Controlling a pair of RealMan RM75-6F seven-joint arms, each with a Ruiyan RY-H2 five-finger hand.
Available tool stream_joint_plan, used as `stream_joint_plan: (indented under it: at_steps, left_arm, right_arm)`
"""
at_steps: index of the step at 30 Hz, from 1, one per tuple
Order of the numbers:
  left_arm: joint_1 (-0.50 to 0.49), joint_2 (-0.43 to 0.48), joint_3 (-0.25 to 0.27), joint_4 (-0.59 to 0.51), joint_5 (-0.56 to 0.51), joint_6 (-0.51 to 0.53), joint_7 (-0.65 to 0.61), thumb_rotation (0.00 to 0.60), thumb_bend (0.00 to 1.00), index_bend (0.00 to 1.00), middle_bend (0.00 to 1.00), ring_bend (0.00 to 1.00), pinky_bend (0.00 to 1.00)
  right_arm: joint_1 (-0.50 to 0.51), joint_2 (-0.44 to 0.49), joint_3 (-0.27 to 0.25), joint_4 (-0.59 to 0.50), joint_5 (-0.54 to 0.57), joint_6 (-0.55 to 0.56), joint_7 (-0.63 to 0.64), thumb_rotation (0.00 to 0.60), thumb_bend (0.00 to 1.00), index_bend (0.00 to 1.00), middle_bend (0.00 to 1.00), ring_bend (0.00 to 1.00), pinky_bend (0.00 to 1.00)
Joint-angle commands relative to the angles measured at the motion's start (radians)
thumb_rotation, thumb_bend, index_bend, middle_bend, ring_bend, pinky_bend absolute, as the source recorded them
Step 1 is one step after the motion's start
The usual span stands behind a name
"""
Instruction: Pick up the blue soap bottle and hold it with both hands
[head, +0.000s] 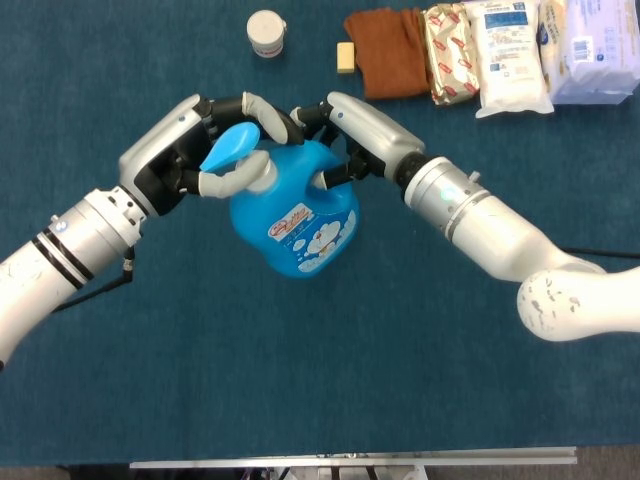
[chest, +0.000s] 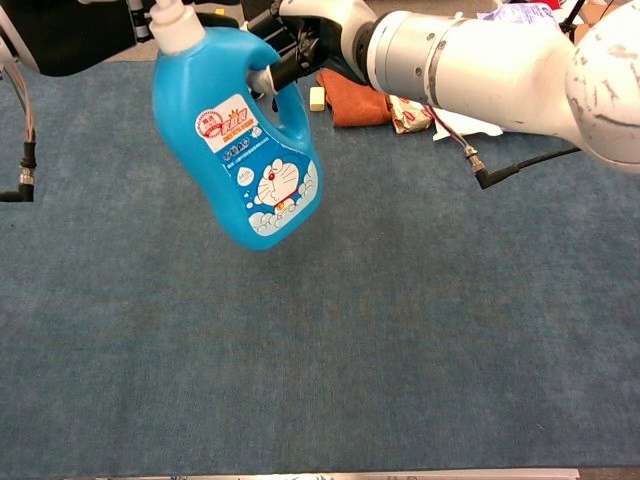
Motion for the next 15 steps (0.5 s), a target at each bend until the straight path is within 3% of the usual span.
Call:
stream_joint_plan:
  at_steps: [1,3,8,11,15]
  left_arm:
    - [-0.007,0.003,0.009,0.007,0.016,0.0,-0.019,0.598,0.4,0.4,0.36,0.24,0.27]
    - [-0.01,0.005,0.015,0.013,0.027,0.003,-0.037,0.558,0.39,0.37,0.34,0.24,0.27]
    - [-0.019,0.007,0.028,0.027,0.05,0.013,-0.072,0.328,0.34,0.32,0.29,0.21,0.27]
    - [-0.023,0.005,0.036,0.035,0.057,0.021,-0.084,0.256,0.32,0.3,0.27,0.2,0.27]
    - [-0.027,0.001,0.045,0.043,0.061,0.034,-0.096,0.209,0.31,0.28,0.26,0.19,0.27]
  right_arm:
    - [-0.001,-0.001,0.003,0.002,0.001,-0.002,-0.001,0.6,0.54,0.61,0.5,0.4,0.45]
    - [-0.001,-0.003,0.003,0.004,0.002,-0.002,-0.005,0.6,0.54,0.61,0.5,0.4,0.45]
    - [-0.002,-0.009,0.007,0.01,0.007,-0.004,-0.01,0.6,0.54,0.61,0.5,0.4,0.45]
    - [-0.002,-0.01,0.01,0.013,0.009,-0.004,-0.013,0.6,0.54,0.61,0.5,0.4,0.45]
    - [-0.004,-0.009,0.011,0.013,0.013,-0.007,-0.016,0.6,0.54,0.61,0.5,0.4,0.45]
